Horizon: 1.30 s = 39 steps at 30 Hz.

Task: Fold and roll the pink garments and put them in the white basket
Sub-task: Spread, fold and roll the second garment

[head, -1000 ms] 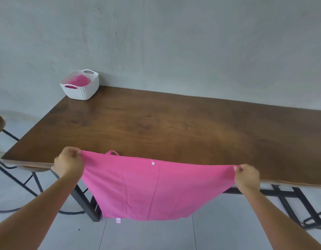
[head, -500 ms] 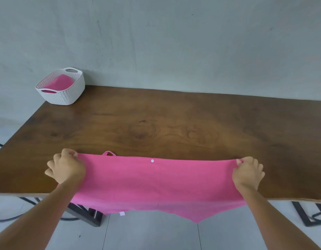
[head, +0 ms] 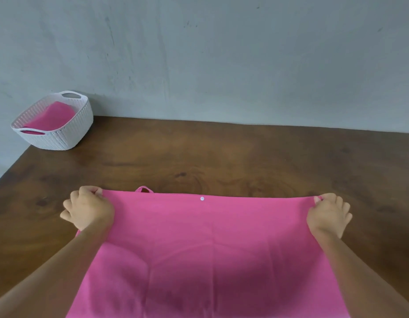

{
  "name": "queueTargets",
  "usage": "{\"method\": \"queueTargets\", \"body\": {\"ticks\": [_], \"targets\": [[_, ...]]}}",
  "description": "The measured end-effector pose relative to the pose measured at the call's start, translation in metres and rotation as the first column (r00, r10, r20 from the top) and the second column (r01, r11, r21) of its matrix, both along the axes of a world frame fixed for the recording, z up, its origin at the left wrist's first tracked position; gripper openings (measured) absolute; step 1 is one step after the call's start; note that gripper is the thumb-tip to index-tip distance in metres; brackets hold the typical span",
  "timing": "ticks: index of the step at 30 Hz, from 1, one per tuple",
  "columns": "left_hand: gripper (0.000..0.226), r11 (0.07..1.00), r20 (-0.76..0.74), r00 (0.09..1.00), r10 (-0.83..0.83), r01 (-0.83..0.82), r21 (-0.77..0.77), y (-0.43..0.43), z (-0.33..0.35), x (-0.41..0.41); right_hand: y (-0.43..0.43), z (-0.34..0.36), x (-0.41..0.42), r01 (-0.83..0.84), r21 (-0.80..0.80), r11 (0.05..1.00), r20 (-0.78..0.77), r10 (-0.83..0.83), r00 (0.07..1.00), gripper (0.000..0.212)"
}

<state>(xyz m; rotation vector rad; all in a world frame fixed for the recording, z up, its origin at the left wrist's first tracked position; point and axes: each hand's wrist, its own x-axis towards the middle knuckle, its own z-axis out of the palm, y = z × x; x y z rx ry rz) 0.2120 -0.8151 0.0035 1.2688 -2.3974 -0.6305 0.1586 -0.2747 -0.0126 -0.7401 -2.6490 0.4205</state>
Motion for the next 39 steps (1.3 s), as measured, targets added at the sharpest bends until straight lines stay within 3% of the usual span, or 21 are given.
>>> {"method": "queueTargets", "body": {"ticks": [39], "targets": [[0.021, 0.999, -0.015, 0.999, -0.037, 0.037, -0.035, 0.002, 0.002, -0.282, 0.002, 0.002, -0.292, -0.041, 0.055, 0.998, -0.043, 0.043, 0.998, 0.016]]}}
